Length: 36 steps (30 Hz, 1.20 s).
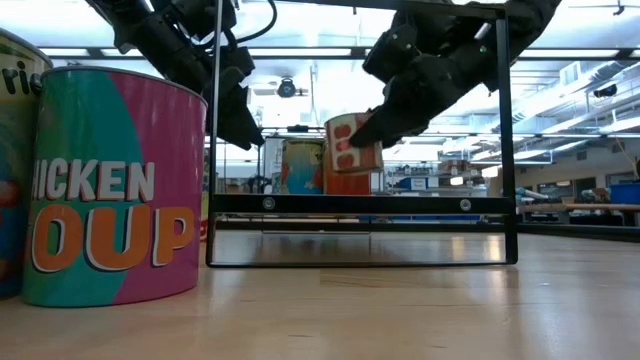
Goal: Pick and place cans onto a shelf
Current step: Adjust the cans on the shelf
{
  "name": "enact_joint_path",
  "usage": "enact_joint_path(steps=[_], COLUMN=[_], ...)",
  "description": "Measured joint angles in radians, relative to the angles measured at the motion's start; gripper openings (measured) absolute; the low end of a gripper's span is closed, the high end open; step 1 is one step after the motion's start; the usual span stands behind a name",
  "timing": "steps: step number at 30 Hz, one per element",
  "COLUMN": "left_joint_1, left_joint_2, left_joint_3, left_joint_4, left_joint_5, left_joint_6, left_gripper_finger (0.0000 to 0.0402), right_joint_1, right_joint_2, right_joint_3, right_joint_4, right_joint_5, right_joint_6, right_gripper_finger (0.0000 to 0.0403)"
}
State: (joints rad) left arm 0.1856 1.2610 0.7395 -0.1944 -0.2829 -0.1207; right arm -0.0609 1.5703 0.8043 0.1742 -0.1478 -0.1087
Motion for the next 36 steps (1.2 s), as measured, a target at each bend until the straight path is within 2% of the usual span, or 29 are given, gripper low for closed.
enact_joint_path(steps=[7, 12, 22, 30, 36], left_joint_1=[0.000, 0.000, 0.000, 0.000, 0.000], left_joint_2=[0.000, 0.000, 0.000, 0.000, 0.000], left_joint_3=[0.000, 0.000, 0.000, 0.000, 0.000], left_joint_4=[0.002, 0.001, 0.002, 0.002, -0.002], left_joint_5=[0.000, 0.000, 0.000, 0.000, 0.000], left_joint_6=[0.001, 0.001, 0.001, 0.001, 0.001], left_gripper_finger=[0.0376, 0.0376, 0.0376, 0.0376, 0.0376], right_joint_1=[0.016, 0.020, 0.014, 0.012, 0.004], right_joint_2=[0.095, 0.115, 0.114, 0.114, 0.114], right_joint_3=[0.000, 0.000, 0.000, 0.000, 0.000], right_joint_4=[0.111, 0.129, 0.147, 0.147, 0.141], right_joint_5=[-0.032, -0.025, 0.189, 0.315, 0.330], right_joint_6=[0.023, 0.031, 0.004, 0.004, -0.021], right_gripper_finger=[0.0302, 0.0302, 0.0302, 0.0302, 0.0302])
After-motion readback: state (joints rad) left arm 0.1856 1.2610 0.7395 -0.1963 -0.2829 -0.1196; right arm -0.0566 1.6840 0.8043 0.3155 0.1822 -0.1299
